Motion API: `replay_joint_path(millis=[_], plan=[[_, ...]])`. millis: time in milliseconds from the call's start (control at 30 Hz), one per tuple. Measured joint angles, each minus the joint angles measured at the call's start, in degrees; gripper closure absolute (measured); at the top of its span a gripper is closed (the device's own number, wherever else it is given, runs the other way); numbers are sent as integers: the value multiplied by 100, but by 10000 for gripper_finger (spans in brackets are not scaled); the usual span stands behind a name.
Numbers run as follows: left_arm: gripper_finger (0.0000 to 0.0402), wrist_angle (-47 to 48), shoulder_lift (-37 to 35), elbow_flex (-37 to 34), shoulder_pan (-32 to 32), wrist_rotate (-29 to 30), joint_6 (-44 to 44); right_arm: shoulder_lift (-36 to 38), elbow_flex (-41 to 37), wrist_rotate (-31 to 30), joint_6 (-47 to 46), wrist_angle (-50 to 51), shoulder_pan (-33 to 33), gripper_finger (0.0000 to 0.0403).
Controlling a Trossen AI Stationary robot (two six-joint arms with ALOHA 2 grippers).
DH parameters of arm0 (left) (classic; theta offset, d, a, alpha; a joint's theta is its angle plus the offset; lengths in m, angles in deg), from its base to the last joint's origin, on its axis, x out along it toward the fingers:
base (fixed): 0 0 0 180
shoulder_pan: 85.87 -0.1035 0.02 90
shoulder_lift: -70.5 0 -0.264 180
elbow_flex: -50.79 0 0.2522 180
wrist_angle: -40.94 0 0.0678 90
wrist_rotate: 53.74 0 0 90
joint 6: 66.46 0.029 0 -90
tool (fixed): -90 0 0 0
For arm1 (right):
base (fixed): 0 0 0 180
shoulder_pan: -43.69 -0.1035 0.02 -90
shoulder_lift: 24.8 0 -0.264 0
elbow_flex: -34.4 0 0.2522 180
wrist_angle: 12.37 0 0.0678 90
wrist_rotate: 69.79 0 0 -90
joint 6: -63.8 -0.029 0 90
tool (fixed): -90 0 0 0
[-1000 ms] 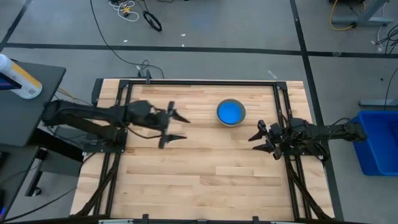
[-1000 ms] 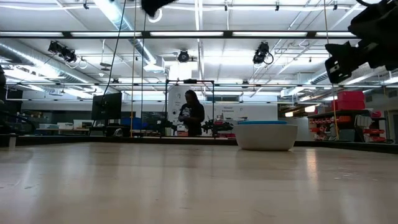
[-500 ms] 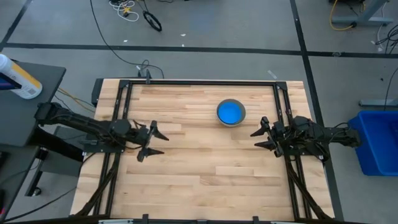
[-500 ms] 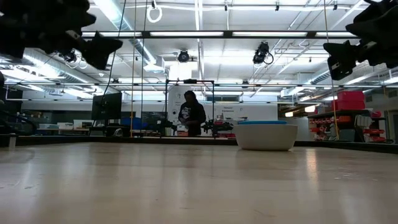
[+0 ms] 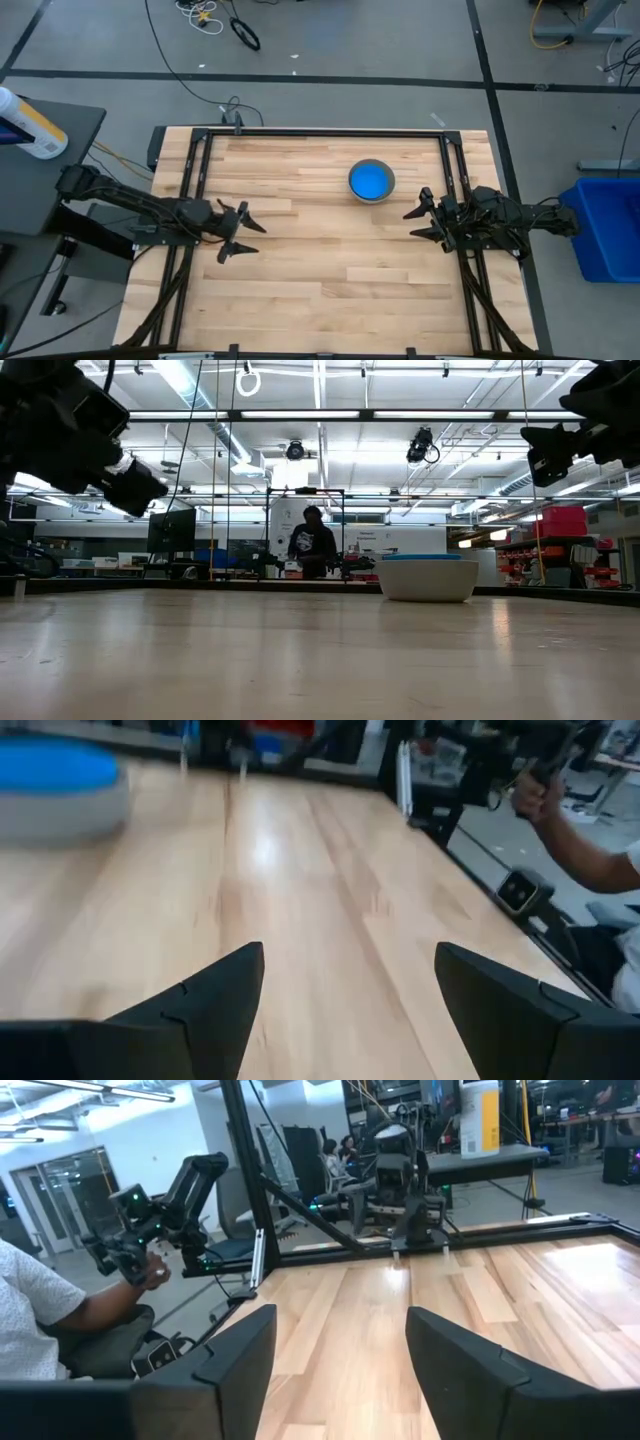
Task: Nest bowls inside each other
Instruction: Return to Home Position
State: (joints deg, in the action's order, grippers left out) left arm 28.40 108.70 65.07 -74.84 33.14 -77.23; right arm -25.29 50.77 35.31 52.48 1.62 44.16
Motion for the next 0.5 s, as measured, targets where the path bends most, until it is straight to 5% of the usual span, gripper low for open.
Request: replay_joint_path(millis=[233, 500], plan=[[97, 397, 3, 0, 4, -208, -905, 0, 0, -1, 45, -2, 0, 160], [97, -384, -522, -4, 48, -1081, -317, 0, 0, 0, 76, -2, 0, 148]])
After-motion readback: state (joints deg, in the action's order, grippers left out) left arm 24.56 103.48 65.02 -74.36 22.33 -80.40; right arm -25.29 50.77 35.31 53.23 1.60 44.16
